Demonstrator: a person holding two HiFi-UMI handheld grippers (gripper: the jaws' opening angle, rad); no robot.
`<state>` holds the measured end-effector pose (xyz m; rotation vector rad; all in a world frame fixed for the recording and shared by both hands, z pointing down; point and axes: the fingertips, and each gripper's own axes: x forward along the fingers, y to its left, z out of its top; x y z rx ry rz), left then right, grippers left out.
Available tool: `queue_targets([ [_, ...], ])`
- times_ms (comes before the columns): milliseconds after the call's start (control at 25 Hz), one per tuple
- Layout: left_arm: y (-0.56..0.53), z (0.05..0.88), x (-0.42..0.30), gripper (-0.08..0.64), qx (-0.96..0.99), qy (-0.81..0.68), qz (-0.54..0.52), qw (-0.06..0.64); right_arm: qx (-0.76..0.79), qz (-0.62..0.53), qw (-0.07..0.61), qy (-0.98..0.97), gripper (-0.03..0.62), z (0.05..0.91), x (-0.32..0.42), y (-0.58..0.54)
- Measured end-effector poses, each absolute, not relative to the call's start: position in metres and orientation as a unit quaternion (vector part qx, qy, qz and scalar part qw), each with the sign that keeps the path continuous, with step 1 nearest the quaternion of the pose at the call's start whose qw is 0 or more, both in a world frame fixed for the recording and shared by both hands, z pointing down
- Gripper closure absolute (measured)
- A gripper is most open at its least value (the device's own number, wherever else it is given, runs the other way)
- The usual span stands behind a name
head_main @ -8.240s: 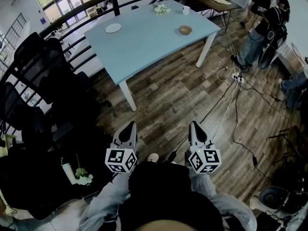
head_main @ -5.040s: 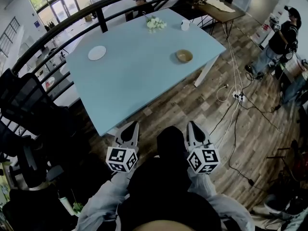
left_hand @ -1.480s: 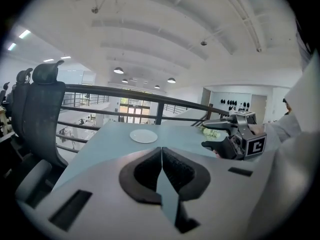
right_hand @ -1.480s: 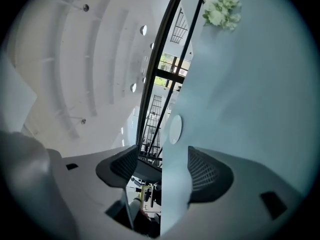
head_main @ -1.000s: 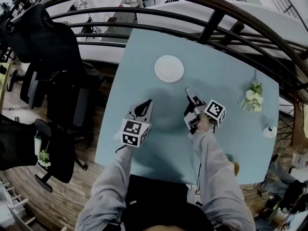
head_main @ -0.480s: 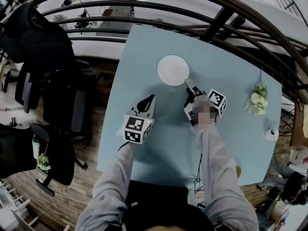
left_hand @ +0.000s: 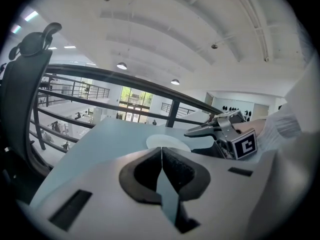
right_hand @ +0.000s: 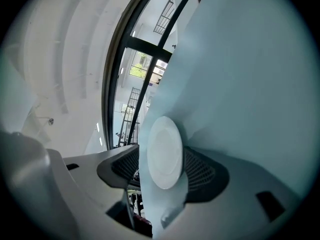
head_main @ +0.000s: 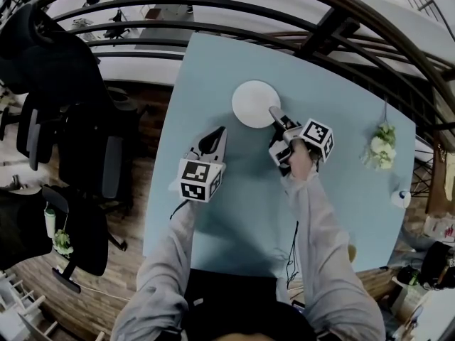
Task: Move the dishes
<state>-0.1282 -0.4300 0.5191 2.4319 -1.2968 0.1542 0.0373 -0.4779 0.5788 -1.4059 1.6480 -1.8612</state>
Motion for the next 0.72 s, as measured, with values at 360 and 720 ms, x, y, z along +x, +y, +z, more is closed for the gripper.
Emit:
queue_targets([
  [360,-0.437,0.528,-0.138,0.543,0.858,-0.470,0.049,0.203,-0.516,-0.659,0.131,0.532,0.434,0.596,0.039,-0.481],
  [720,-0.432,0.528,-0.137,0.543,0.856,-0.469,0.054,0.208,-0.516,-0.672,0.154,0.509,0.558,0.606,0.040,-0.480],
])
